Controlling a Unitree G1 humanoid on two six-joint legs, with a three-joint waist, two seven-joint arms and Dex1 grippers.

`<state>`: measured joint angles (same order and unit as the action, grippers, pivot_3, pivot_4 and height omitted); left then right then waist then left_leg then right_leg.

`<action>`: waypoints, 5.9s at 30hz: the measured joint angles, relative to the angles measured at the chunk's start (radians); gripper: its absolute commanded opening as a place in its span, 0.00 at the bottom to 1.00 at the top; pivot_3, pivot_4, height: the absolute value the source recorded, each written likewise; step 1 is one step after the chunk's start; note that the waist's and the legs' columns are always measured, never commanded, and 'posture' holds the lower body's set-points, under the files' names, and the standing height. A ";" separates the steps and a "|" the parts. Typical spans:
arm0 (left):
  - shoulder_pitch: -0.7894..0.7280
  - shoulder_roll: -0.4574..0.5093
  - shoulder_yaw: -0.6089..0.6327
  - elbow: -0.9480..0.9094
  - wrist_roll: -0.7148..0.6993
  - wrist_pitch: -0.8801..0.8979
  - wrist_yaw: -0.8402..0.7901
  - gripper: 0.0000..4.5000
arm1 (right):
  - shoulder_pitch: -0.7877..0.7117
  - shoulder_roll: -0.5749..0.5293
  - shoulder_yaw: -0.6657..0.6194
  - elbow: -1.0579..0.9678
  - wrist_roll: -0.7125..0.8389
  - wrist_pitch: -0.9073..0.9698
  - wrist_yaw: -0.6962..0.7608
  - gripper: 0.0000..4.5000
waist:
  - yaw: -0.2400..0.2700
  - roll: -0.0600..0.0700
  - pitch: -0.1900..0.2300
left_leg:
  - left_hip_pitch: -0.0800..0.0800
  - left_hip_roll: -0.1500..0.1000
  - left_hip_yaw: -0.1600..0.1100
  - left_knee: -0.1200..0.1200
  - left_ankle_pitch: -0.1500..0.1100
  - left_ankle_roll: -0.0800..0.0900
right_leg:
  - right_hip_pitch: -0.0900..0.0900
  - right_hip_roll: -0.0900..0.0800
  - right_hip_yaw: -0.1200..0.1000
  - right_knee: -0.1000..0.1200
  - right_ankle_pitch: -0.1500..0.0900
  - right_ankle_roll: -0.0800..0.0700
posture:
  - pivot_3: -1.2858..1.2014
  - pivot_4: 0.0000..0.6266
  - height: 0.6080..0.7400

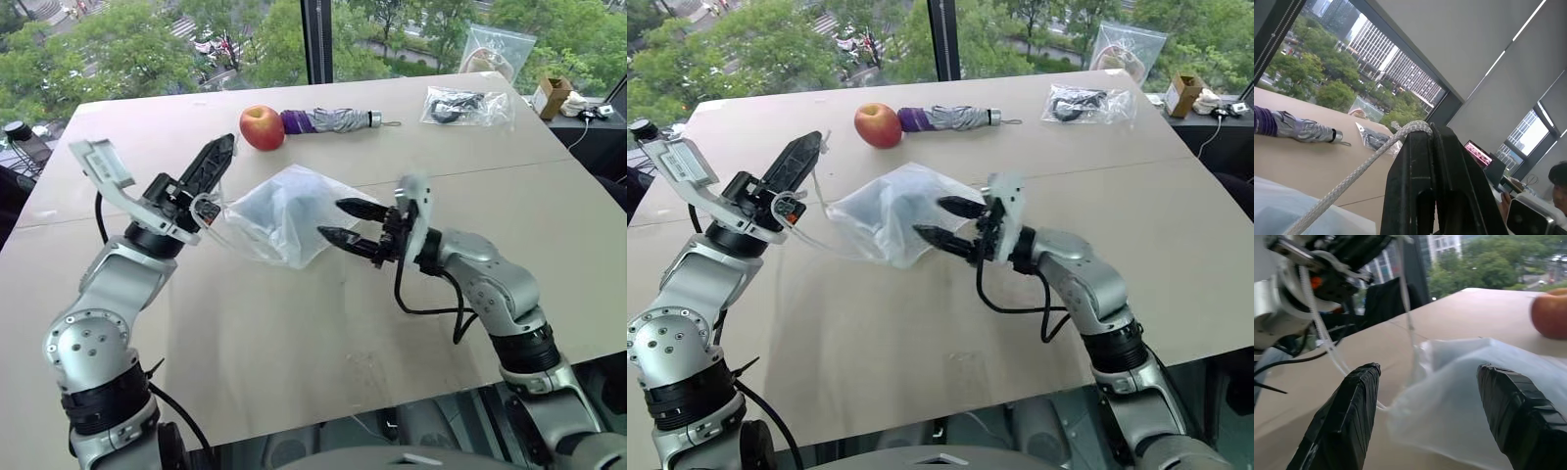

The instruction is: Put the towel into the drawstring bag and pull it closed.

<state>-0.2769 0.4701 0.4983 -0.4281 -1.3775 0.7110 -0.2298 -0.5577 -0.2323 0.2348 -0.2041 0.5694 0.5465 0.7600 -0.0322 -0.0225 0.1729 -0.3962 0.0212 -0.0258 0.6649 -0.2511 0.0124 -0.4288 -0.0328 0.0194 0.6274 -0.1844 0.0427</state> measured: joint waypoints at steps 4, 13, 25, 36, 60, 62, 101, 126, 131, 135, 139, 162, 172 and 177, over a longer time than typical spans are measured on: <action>0.000 0.008 -0.004 0.001 0.000 -0.004 0.000 0.00 | -0.064 0.046 0.040 0.040 -0.012 0.009 0.034 0.75 | 0.001 0.000 0.000 | 0.000 0.000 -0.001 0.000 0.000 0.000 | 0.000 0.000 -0.001 0.000 0.000 0.000 | 0.52 0.24 1.00; -0.001 0.009 -0.037 0.006 0.012 -0.028 -0.002 0.00 | -0.139 0.200 0.191 0.173 -0.131 0.014 0.026 0.75 | -0.001 0.000 0.000 | -0.001 0.000 -0.001 0.000 0.000 0.000 | 0.000 0.000 -0.001 0.000 0.000 0.000 | 0.52 0.24 1.00; 0.000 0.009 -0.044 0.017 0.073 -0.059 -0.002 0.00 | -0.162 0.247 0.154 0.154 -0.096 0.065 0.046 0.02 | 0.001 0.000 0.000 | -0.001 0.000 -0.002 -0.001 0.000 0.000 | 0.000 -0.001 -0.002 0.000 0.000 0.000 | 0.52 0.24 1.00; 0.038 0.047 -0.126 0.086 0.304 -0.085 -0.057 0.00 | -0.160 0.336 -0.132 0.057 0.281 0.222 -0.004 0.02 | -0.003 0.000 0.000 | -0.001 0.000 -0.002 -0.002 0.000 0.000 | -0.001 0.000 -0.003 0.000 0.000 0.000 | 0.52 0.24 1.00; 0.125 0.004 -0.074 0.142 0.449 -0.143 -0.053 0.00 | 0.070 0.127 -0.333 0.082 0.211 0.127 -0.243 0.02 | -0.005 0.000 0.000 | -0.001 0.000 -0.001 -0.002 0.000 0.000 | -0.001 0.000 -0.002 -0.001 0.000 0.000 | 0.52 0.24 1.00; 0.123 -0.006 -0.059 0.177 0.480 -0.171 -0.034 0.00 | 0.104 0.120 -0.353 0.083 0.191 0.115 -0.270 0.02 | -0.004 0.000 0.001 | -0.002 0.000 -0.001 -0.002 0.000 0.000 | -0.001 0.000 -0.001 -0.001 0.000 0.000 | 0.52 0.24 1.00; 0.317 -0.060 -0.125 0.034 0.547 -0.138 -0.057 0.00 | 0.130 -0.204 0.089 -0.010 -0.213 0.072 -0.090 0.95 | 0.017 -0.003 0.001 | -0.002 -0.001 0.002 0.000 0.000 0.000 | -0.002 -0.002 0.002 -0.003 -0.005 0.000 | 0.52 0.24 1.00; 0.269 -0.083 -0.330 0.027 0.527 -0.042 -0.166 0.00 | 0.196 -0.216 -0.225 -0.094 -0.003 0.159 -0.073 0.95 | 0.011 -0.001 0.002 | 0.000 0.001 0.000 -0.002 0.000 0.000 | -0.001 0.001 0.001 -0.001 -0.003 -0.004 | 0.52 0.24 1.00; 0.261 -0.098 -0.349 0.038 0.540 -0.044 -0.181 0.00 | 0.203 -0.244 -0.170 -0.276 0.106 0.289 -0.058 0.95 | 0.014 -0.001 0.002 | 0.000 0.001 -0.002 -0.001 0.000 0.000 | -0.001 0.002 0.000 -0.001 -0.005 -0.001 | 0.52 0.24 1.00; 0.260 -0.116 -0.356 0.049 0.555 -0.047 -0.186 0.00 | 0.205 -0.212 -0.021 -0.280 -0.024 0.247 -0.124 0.95 | 0.016 -0.001 0.002 | -0.001 0.001 0.000 0.000 0.000 0.000 | -0.001 0.001 0.001 -0.001 -0.005 -0.001 | 0.52 0.24 1.00; 0.260 -0.126 -0.357 0.049 0.562 -0.047 -0.189 0.00 | 0.186 -0.209 0.065 -0.234 -0.175 0.147 -0.165 0.95 | 0.019 -0.001 0.002 | -0.002 -0.001 0.001 0.001 0.000 0.000 | -0.001 -0.001 0.001 -0.002 -0.005 0.000 | 0.52 0.24 1.00; 0.231 -0.154 -0.274 0.053 0.613 -0.155 -0.189 0.00 | 0.193 -0.086 0.165 -0.069 -0.558 -0.094 -0.287 0.95 | 0.018 -0.001 0.002 | -0.002 0.000 0.000 0.001 0.000 0.000 | -0.001 0.000 0.001 -0.001 -0.005 -0.001 | 0.52 0.24 1.00; 0.269 -0.120 -0.313 0.053 0.661 -0.159 -0.238 0.00 | 0.153 -0.012 0.173 0.129 -0.778 -0.257 -0.472 0.95 | 0.017 -0.002 0.001 | -0.002 0.000 0.001 0.001 0.000 0.000 | -0.001 0.000 0.001 -0.001 -0.003 -0.004 | 0.52 0.24 1.00; 0.275 -0.111 -0.325 0.053 0.685 -0.167 -0.253 0.00 | 0.105 0.040 0.169 0.232 -0.838 -0.344 -0.559 0.95 | 0.015 -0.002 0.001 | -0.002 0.000 0.000 0.001 0.000 0.000 | -0.001 0.000 0.001 -0.001 -0.003 -0.004 | 0.52 0.24 1.00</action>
<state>-0.0016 0.3590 0.1729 -0.3754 -0.6923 0.5435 -0.4824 -0.4524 -0.1924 0.4036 0.0276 -0.2682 0.2023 0.2009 -0.0167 -0.0242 0.1744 -0.3978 0.0209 -0.0255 0.6657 -0.2514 0.0123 -0.4300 -0.0332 0.0199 0.6261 -0.1871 0.0386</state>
